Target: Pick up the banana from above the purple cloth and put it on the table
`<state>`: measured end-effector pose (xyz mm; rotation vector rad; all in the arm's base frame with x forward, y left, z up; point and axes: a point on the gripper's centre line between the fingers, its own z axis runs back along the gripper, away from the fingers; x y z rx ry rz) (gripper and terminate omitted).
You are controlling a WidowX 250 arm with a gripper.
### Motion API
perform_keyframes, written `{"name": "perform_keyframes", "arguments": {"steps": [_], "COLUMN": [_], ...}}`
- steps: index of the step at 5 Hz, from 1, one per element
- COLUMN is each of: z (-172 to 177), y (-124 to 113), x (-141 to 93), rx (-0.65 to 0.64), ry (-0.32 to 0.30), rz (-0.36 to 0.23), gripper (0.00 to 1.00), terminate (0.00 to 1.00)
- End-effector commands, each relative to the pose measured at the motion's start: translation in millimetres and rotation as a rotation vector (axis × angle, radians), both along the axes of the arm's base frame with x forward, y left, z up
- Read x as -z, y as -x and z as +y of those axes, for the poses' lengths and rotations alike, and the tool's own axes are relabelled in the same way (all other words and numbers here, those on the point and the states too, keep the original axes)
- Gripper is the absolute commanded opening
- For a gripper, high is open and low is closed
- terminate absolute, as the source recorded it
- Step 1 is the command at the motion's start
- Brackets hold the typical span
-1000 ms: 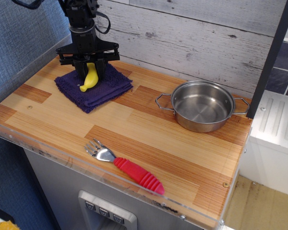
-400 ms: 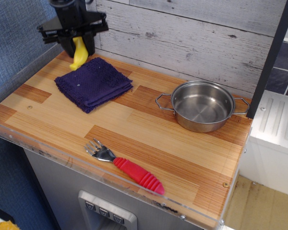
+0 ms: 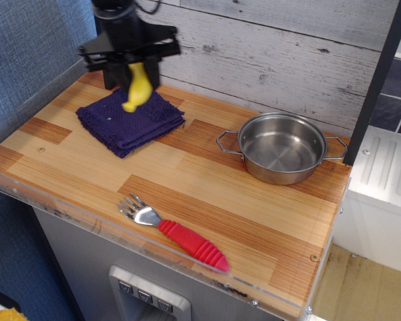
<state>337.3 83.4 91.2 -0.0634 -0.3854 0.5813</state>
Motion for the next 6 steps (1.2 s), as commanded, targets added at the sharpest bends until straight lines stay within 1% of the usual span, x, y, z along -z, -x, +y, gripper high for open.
{"name": "perform_keyframes", "arguments": {"steps": [1, 2, 3, 4, 5, 6], "z": [-48, -69, -89, -110, -123, -132], "y": [18, 32, 46, 55, 58, 56], "x": [-9, 2, 15, 28, 40, 58], "rx": [0.118, 0.167, 0.209, 0.214, 0.225, 0.231], "ry": [-0.002, -0.006, 0.005, 0.032, 0.04, 0.036], "rz": [-0.049, -0.03, -0.011, 0.015, 0.04, 0.064], "gripper": [0.0, 0.0, 0.0, 0.0, 0.0, 0.0], "terminate": [0.0, 0.0, 0.0, 0.0, 0.0, 0.0]}}
